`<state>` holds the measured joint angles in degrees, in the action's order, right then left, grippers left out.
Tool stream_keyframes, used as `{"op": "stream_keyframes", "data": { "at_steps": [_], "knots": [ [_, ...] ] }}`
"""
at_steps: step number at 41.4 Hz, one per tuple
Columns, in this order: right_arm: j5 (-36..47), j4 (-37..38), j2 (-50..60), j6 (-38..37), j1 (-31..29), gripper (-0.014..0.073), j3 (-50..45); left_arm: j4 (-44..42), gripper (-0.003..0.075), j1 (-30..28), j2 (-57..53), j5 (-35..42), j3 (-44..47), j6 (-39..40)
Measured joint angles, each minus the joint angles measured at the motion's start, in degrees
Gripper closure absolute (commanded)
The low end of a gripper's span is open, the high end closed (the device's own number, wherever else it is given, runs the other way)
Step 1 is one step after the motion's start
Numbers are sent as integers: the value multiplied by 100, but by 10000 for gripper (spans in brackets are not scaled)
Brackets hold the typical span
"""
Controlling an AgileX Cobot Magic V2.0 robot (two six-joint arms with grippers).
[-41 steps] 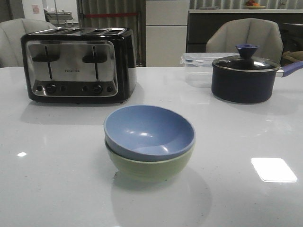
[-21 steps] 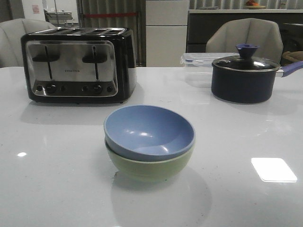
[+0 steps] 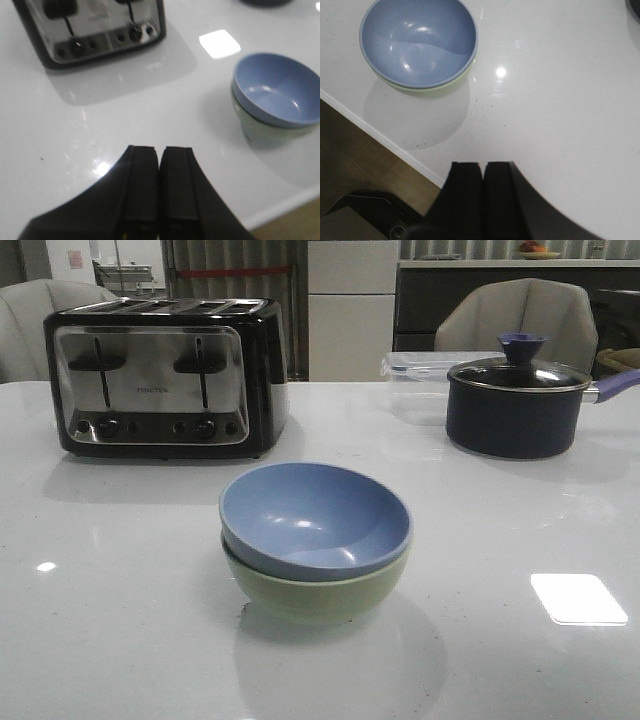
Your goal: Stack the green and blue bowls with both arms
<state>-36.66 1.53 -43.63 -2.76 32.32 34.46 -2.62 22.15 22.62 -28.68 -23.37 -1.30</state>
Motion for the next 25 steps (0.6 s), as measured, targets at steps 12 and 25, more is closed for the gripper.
{"op": "stream_keyframes", "data": {
  "at_steps": [12, 25],
  "knots": [
    [0, 0, 0, 0, 0, 537, 0, 439, 627, -1427, -1861, 1834, 1864, 0],
    [-3, 0, 0, 0, 0, 537, 0, 577, 627, -1733, -2283, 2290, 2352, -10]
  ]
}}
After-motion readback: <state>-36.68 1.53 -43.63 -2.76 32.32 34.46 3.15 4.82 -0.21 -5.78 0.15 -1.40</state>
